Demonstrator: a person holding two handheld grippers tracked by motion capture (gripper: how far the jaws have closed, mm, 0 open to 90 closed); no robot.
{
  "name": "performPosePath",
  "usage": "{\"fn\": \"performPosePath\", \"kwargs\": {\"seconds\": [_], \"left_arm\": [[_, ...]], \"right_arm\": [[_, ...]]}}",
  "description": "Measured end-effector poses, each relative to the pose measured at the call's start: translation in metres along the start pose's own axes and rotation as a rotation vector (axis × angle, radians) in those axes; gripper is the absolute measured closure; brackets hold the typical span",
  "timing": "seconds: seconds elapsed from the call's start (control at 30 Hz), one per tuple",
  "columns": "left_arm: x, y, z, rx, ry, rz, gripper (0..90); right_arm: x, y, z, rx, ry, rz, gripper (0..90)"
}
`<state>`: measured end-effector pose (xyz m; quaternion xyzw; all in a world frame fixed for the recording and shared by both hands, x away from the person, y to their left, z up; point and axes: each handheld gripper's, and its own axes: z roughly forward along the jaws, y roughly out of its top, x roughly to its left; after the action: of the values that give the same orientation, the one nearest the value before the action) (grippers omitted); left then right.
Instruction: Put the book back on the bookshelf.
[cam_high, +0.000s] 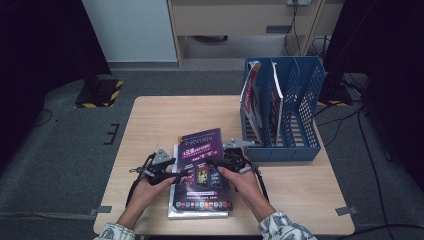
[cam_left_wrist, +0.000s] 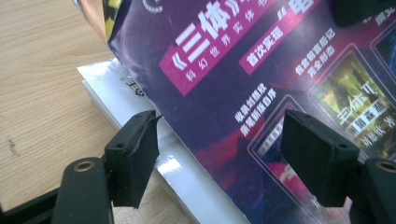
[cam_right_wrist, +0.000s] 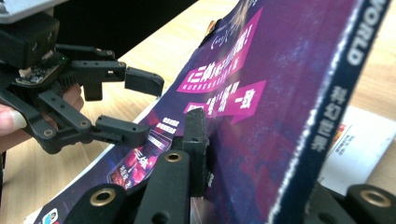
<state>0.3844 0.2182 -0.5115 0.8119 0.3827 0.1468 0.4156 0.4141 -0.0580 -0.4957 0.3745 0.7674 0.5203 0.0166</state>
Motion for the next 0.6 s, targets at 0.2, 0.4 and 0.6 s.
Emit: {"fn": "performPosePath", "kwargs": {"seconds": [0.2, 0.4, 0.6], "left_arm": [[-0.001, 0.000, 0.001, 0.002, -0.016, -0.001, 26.7], [0.000, 0.001, 0.003, -0.007, -0.038, -0.022, 24.1], [0.000, 0.001, 0.004, -0.009, -0.063, -0.029, 21.7]], "right_arm": [[0.004, 0.007, -0.006, -0.040, -0.006, -0.052, 79.2], [0.010, 0.014, -0.012, -0.080, -0.007, -0.105, 80.0], [0.013, 0.017, -0.016, -0.107, 0.003, -0.125, 80.4]]}}
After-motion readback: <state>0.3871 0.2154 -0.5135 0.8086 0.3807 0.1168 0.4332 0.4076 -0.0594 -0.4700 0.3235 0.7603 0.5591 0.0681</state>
